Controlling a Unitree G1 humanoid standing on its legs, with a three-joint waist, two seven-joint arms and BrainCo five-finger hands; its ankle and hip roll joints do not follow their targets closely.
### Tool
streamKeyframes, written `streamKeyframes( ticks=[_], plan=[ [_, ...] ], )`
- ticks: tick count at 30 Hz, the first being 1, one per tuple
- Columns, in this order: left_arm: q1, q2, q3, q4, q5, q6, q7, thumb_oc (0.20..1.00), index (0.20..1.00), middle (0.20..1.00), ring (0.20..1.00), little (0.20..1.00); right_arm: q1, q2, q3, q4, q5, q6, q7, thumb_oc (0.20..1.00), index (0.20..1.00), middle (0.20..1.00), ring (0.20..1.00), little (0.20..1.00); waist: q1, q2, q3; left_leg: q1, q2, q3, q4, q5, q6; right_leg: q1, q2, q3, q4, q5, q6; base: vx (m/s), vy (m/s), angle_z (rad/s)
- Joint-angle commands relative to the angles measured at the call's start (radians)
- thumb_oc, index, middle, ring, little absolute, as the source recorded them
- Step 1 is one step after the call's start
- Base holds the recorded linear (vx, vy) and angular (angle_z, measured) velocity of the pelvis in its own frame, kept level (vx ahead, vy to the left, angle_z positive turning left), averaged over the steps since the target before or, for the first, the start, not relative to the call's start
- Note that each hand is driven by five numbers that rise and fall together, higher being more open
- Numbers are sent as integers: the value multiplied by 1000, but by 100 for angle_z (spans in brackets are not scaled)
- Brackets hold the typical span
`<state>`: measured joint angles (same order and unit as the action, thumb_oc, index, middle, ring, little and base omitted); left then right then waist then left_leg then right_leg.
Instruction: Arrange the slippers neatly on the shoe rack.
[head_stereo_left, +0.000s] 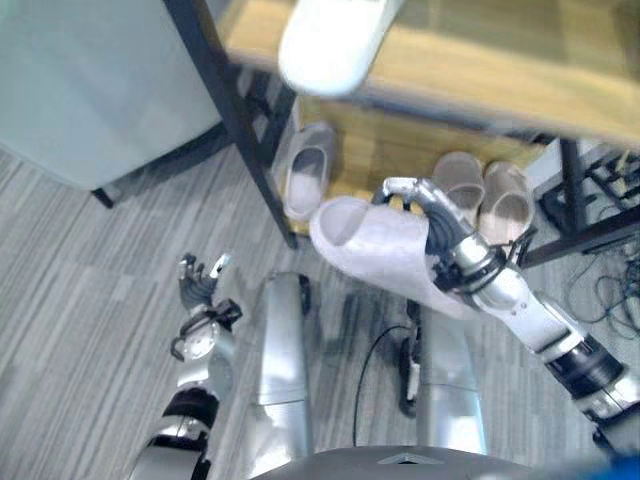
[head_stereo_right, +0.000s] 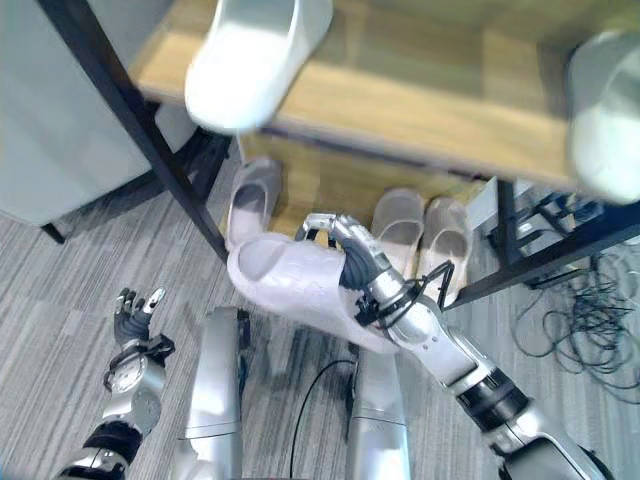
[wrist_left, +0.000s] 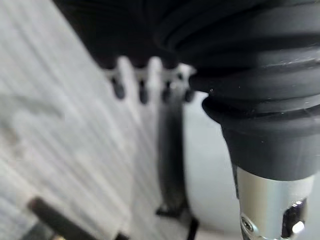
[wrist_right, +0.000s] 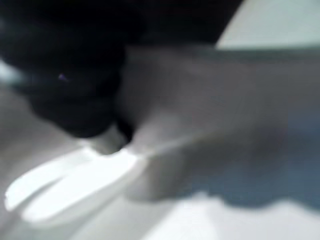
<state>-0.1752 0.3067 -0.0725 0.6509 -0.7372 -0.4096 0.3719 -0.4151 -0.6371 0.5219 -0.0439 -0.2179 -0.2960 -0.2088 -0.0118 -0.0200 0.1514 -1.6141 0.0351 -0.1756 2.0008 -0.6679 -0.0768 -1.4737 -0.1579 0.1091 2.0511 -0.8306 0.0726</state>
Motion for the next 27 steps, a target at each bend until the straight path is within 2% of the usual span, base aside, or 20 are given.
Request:
streamKeyframes(
  ticks=[1, 3, 6, 11, 16, 18, 21, 22, 23, 27],
  plan=[
    [-80, -4, 48, -15, -30, -76, 22, 1000, 1000, 1000, 1000, 1000, -121, 17, -24, -84, -40, -8, -87, 200, 200, 200, 200, 200, 36, -29, 128, 45, -12, -74, -9, 51, 111, 16, 23, 70, 59, 116, -135, 21, 14, -14],
    [-90, -2, 40, -59, -46, -79, 29, 1000, 1000, 1000, 1000, 1000, -219, 28, -5, -35, -42, 12, -102, 200, 200, 200, 200, 200, 49, -31, 168, 44, -25, -81, 37, 33, 107, 10, 33, 97, 112, 115, -135, 29, 9, -15],
    [-82, 8, 33, -120, -51, -76, 25, 1000, 1000, 1000, 1000, 1000, -391, -4, 28, 85, -32, 49, -109, 200, 200, 200, 200, 200, 76, -35, 220, 44, -42, -81, 118, -2, 98, 10, 39, 132, 199, 107, -131, 42, 10, -2],
    [-78, 49, 2, -158, -33, -49, 4, 1000, 1000, 1000, 1000, 1000, -620, -19, 74, 309, 195, 56, -96, 200, 200, 200, 200, 200, 113, -36, 280, 44, -47, -78, 178, -27, 87, 15, 41, 165, 265, 106, -127, 4, 11, 2],
    [-73, 83, -25, -160, -2, -32, -18, 1000, 1000, 1000, 1000, 1000, -761, -58, 119, 427, 293, 60, -90, 200, 200, 200, 200, 200, 136, -35, 313, 44, -51, -83, 203, -37, 81, 18, 39, 186, 289, 104, -124, 4, 7, 0],
    [-51, 93, -49, -157, -9, -17, -48, 1000, 1000, 1000, 1000, 1000, -898, -69, 167, 539, 379, 65, -86, 200, 200, 200, 200, 200, 155, -32, 335, 44, -47, -83, 233, -57, 82, 22, 39, 203, 307, 109, -123, 38, 66, -2],
    [-47, 98, -63, -147, -3, -8, -59, 1000, 1000, 1000, 1000, 1000, -955, -50, 194, 604, 406, 72, -81, 200, 200, 200, 200, 200, 159, -29, 345, 44, -47, -82, 250, -67, 81, 22, 39, 208, 316, 111, -122, 26, 60, -5],
    [-41, 101, -83, -125, -10, 3, -77, 1000, 1000, 1000, 1000, 1000, -1039, -6, 230, 737, 422, 98, -76, 200, 200, 200, 200, 200, 162, -25, 360, 44, -44, -81, 270, -78, 79, 22, 38, 217, 331, 111, -121, 12, 63, -2],
    [-42, 101, -83, -125, -10, 3, -77, 1000, 1000, 1000, 1000, 1000, -1040, -5, 231, 738, 422, 97, -76, 200, 200, 200, 200, 200, 161, -25, 361, 44, -44, -81, 270, -78, 79, 22, 38, 217, 331, 110, -121, 20, 93, -6],
    [-59, 102, -124, -95, -8, 22, -89, 1000, 1000, 1000, 1000, 1000, -1119, 89, 250, 976, 459, 129, -82, 200, 200, 200, 200, 200, 167, -16, 367, 44, -42, -81, 290, -98, 79, 19, 34, 226, 339, 110, -123, 14, 74, -4]
  ],
)
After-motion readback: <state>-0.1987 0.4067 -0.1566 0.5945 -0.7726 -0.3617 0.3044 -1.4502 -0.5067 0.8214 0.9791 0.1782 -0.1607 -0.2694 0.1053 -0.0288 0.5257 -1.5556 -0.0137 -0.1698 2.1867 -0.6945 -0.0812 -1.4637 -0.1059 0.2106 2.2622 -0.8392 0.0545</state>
